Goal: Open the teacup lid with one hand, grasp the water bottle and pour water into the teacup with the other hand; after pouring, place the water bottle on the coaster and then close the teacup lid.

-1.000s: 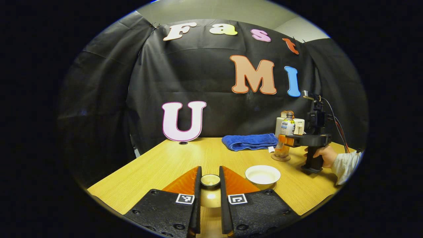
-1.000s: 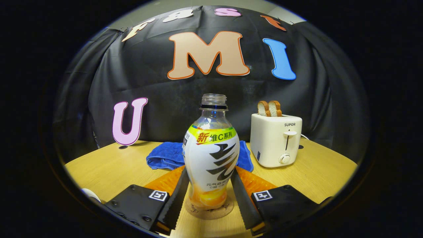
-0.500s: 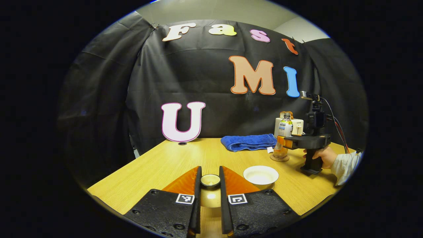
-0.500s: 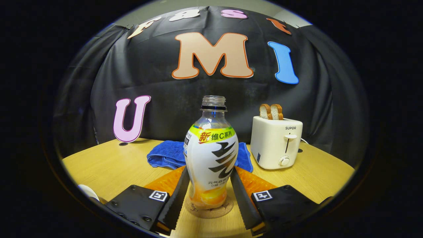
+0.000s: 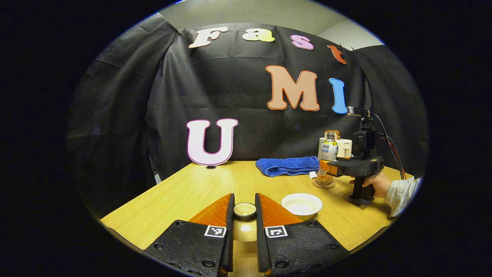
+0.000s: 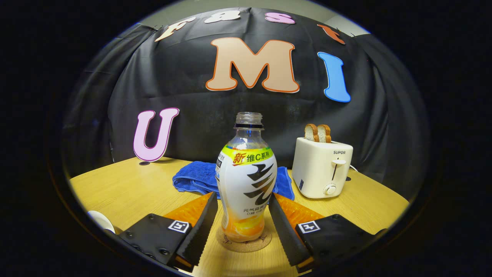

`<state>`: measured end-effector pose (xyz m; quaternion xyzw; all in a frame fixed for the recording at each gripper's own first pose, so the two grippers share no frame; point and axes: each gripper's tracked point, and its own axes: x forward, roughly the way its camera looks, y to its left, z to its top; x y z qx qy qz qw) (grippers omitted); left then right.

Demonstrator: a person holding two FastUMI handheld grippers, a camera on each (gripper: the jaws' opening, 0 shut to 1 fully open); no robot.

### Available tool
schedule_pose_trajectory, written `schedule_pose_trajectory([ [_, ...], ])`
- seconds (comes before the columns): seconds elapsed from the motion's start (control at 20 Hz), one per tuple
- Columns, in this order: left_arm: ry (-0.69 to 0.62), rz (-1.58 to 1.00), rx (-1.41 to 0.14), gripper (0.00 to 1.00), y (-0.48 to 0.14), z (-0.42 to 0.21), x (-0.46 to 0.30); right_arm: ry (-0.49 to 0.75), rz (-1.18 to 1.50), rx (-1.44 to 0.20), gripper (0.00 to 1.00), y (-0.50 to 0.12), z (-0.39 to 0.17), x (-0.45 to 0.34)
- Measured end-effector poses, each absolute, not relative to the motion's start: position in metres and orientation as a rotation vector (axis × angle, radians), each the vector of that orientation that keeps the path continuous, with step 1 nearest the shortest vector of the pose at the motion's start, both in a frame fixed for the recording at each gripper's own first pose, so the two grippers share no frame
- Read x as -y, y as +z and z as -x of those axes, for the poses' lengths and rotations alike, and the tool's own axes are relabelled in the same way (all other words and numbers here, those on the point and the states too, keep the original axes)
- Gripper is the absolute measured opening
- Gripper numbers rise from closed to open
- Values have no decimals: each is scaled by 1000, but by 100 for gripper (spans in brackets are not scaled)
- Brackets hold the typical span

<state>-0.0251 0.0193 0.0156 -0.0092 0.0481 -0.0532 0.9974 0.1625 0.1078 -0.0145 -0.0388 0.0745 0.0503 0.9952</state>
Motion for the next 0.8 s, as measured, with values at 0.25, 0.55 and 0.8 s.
schedule_pose_trajectory([
  [0.25,-121,13,-91,22,19,25,-13,97,105,-111,99,-5,-150,-103],
  [0.55,-149,12,-84,22,22,22,4,95,100,-80,99,6,-133,-97],
  [0.8,-187,19,-76,22,25,18,20,100,52,-55,99,19,-113,-89],
])
